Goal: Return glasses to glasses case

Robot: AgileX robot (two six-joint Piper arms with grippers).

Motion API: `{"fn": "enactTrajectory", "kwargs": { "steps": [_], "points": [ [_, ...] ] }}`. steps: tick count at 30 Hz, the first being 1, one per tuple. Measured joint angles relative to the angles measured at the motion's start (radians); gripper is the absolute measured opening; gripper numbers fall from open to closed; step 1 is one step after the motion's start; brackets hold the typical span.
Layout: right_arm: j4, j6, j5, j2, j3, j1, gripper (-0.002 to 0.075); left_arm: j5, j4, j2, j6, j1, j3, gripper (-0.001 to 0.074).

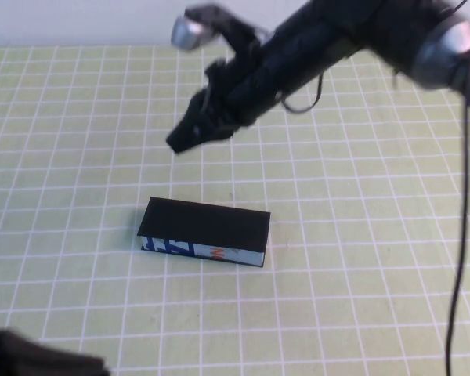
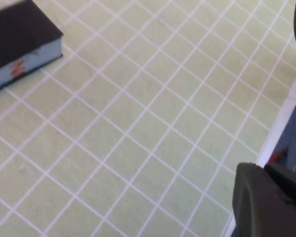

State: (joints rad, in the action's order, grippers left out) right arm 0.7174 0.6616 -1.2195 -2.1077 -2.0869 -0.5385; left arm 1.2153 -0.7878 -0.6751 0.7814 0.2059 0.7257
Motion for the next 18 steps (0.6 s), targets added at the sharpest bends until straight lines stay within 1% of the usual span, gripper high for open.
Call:
{"fn": "enactTrajectory", "kwargs": {
  "steps": [4, 10, 13, 15, 18],
  "points": [
    [0.002, -0.020, -0.010, 0.153, 0.000, 0.000, -0.0018, 0.022, 0.032, 0.252, -0.063, 0.000, 0.000, -0.0004],
    [-0.015, -0.026, -0.026, 0.367, 0.000, 0.000, -0.0018, 0.050, 0.068, 0.550, -0.075, 0.000, 0.000, -0.0004],
    [-0.068, -0.031, -0.034, 0.469, 0.000, 0.000, -0.0018, 0.063, 0.157, 0.605, -0.106, 0.000, 0.000, -0.0004],
    [-0.110, -0.044, -0.038, 0.526, 0.002, 0.000, -0.0018, 0.064, 0.239, 0.608, -0.136, 0.000, 0.000, -0.0004],
    [-0.165, -0.051, -0.027, 0.623, 0.054, 0.000, -0.0018, 0.054, 0.373, 0.587, -0.170, 0.000, 0.000, -0.0004]
  ]
}}
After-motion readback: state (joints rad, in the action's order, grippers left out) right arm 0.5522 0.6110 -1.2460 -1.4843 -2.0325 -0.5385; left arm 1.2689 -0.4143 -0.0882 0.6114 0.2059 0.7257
